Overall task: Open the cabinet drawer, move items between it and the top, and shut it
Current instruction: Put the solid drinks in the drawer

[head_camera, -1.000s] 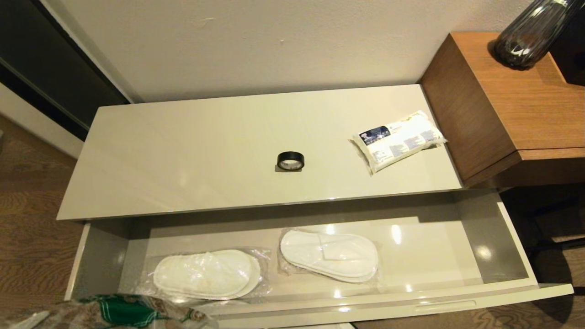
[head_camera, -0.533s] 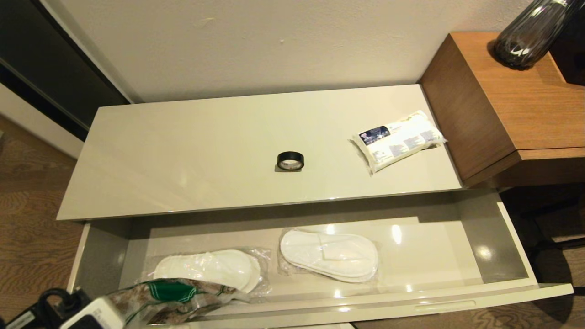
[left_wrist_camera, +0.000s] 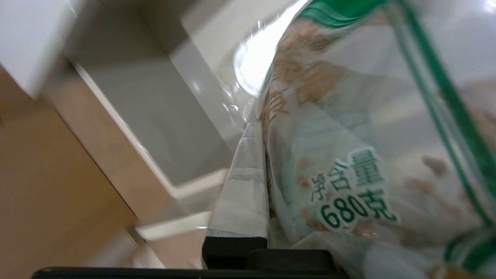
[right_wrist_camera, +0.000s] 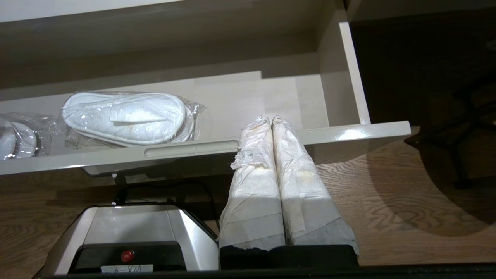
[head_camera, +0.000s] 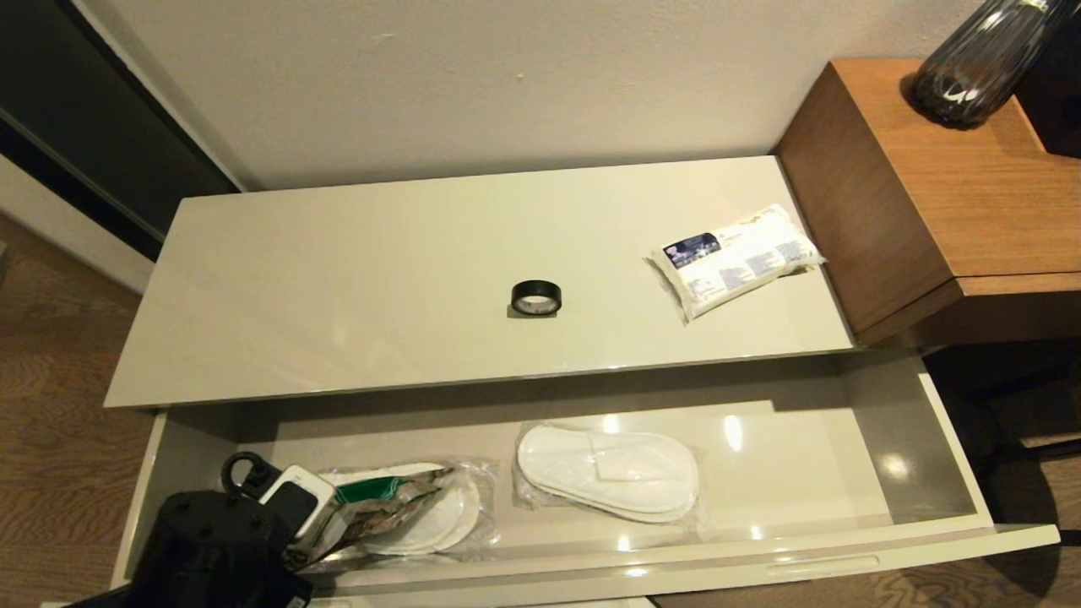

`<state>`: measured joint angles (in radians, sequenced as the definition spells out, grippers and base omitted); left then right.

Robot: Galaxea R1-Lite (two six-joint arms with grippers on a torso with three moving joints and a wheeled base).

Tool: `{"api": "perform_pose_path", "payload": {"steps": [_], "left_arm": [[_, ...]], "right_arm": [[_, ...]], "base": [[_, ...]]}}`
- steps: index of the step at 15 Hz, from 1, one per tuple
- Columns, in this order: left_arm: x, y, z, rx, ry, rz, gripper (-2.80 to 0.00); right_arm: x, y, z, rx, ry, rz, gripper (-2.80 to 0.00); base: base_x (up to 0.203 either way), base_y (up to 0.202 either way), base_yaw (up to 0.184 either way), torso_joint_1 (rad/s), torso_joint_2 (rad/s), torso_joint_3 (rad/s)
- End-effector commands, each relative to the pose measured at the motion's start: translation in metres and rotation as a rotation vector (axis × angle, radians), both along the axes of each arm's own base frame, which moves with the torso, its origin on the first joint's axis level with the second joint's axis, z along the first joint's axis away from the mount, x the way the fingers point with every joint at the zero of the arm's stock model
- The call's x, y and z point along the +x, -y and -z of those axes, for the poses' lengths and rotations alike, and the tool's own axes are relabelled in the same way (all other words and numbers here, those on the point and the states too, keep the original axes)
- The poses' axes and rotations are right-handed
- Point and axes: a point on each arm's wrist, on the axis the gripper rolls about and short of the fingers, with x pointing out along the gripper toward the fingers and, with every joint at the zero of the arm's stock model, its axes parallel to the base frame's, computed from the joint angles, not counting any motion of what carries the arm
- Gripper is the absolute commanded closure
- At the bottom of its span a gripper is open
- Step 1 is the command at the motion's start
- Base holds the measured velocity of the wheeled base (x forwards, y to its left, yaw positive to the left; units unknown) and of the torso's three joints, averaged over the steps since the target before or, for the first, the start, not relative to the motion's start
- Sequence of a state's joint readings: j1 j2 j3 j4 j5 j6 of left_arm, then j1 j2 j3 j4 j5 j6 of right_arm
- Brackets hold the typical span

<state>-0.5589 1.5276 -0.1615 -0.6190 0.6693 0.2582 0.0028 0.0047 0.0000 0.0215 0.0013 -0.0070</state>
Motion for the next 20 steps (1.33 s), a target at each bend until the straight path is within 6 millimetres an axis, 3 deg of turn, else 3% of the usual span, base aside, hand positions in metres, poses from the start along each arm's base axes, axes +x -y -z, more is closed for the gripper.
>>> {"api": "perform_pose_path", "payload": {"steps": [1,4,6,10,11,20], "left_arm": [[0.016,0.009,0.035,0.05,-0.081,-0.073,0.0],[0.041,0.02,0.064,0.072,0.046,-0.243,0.0],[0.04,0.024,0.08,0.073,0.11,-0.283,0.0],[0.038,0.031,0.073,0.057,0.195,-0.247,0.0],[0.039,0.031,0.07,0.052,0.206,-0.243,-2.8],[0.059,0.04,0.021,0.04,0.352,-0.204,-2.8]], "right_arm": [[0.0,0.0,0.0,-0.001,-0.001,-0.001,0.0],[0.0,0.0,0.0,-0.001,-0.001,-0.001,0.0],[0.0,0.0,0.0,-0.001,-0.001,-0.001,0.0],[0.0,0.0,0.0,-0.001,-0.002,-0.001,0.0],[0.0,0.0,0.0,-0.001,-0.001,-0.001,0.0],[0.0,0.0,0.0,-0.001,-0.001,-0.001,0.0]], "base": [[0.0,0.0,0.0,0.0,0.0,0.0],[0.0,0.0,0.0,0.0,0.0,0.0],[0.0,0.0,0.0,0.0,0.0,0.0],[0.0,0.0,0.0,0.0,0.0,0.0],[0.0,0.0,0.0,0.0,0.0,0.0],[0.0,0.0,0.0,0.0,0.0,0.0]]}}
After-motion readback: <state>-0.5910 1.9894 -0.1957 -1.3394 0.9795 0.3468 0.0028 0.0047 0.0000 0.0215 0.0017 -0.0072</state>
